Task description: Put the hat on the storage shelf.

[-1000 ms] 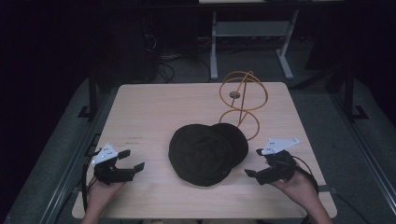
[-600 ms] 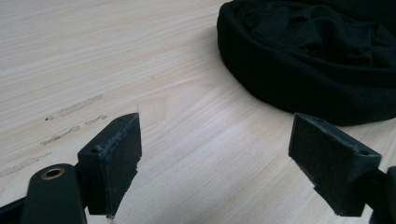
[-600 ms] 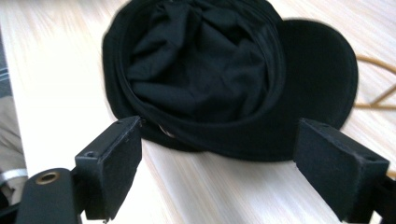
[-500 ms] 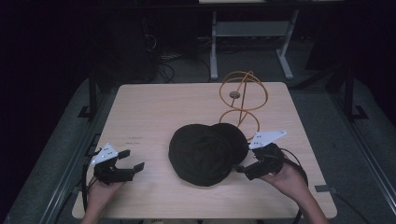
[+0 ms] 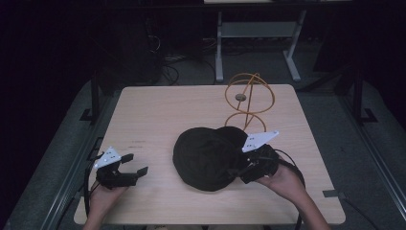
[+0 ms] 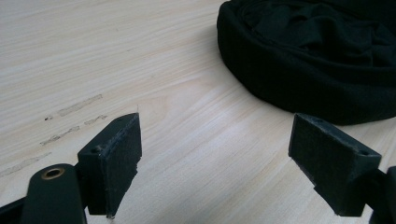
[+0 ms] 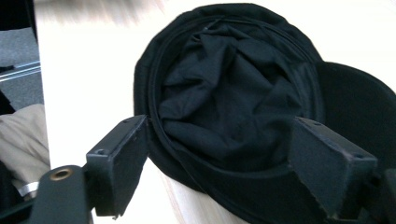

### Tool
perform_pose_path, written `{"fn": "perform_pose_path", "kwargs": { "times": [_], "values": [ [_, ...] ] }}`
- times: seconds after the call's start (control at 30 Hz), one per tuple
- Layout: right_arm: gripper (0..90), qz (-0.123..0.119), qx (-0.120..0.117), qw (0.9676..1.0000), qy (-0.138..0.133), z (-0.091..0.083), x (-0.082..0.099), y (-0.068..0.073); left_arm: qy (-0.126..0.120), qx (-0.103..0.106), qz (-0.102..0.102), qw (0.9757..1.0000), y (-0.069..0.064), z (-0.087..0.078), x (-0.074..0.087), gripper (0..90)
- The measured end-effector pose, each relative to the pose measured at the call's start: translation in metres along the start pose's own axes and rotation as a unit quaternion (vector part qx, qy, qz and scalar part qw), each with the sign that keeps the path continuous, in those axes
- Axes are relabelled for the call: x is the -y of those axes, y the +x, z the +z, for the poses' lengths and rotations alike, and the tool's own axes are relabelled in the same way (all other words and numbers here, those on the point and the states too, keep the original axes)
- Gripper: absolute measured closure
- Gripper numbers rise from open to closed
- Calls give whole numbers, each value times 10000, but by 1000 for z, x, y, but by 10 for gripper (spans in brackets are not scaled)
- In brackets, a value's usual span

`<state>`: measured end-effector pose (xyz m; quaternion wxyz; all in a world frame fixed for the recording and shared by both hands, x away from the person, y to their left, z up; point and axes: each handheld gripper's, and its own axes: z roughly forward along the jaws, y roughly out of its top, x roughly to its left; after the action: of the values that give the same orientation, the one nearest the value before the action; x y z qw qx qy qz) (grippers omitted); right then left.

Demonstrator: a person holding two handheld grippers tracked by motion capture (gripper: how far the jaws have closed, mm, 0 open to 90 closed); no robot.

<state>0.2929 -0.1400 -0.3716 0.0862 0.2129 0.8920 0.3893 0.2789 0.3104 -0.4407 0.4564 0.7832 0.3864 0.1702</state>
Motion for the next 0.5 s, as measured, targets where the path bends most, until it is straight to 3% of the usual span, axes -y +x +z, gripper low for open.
{"fn": "perform_pose_path", "kwargs": {
  "times": [0.37, 0.5],
  "values": [
    [257, -206, -291, 9993, 126, 22, -15, 11, -20, -30, -10, 10000, 1, -1, -1, 170],
    [327, -274, -405, 9987, 172, 33, -21, 15, -13, -36, 13, 10000, 2, -1, -1, 170]
  ]
}}
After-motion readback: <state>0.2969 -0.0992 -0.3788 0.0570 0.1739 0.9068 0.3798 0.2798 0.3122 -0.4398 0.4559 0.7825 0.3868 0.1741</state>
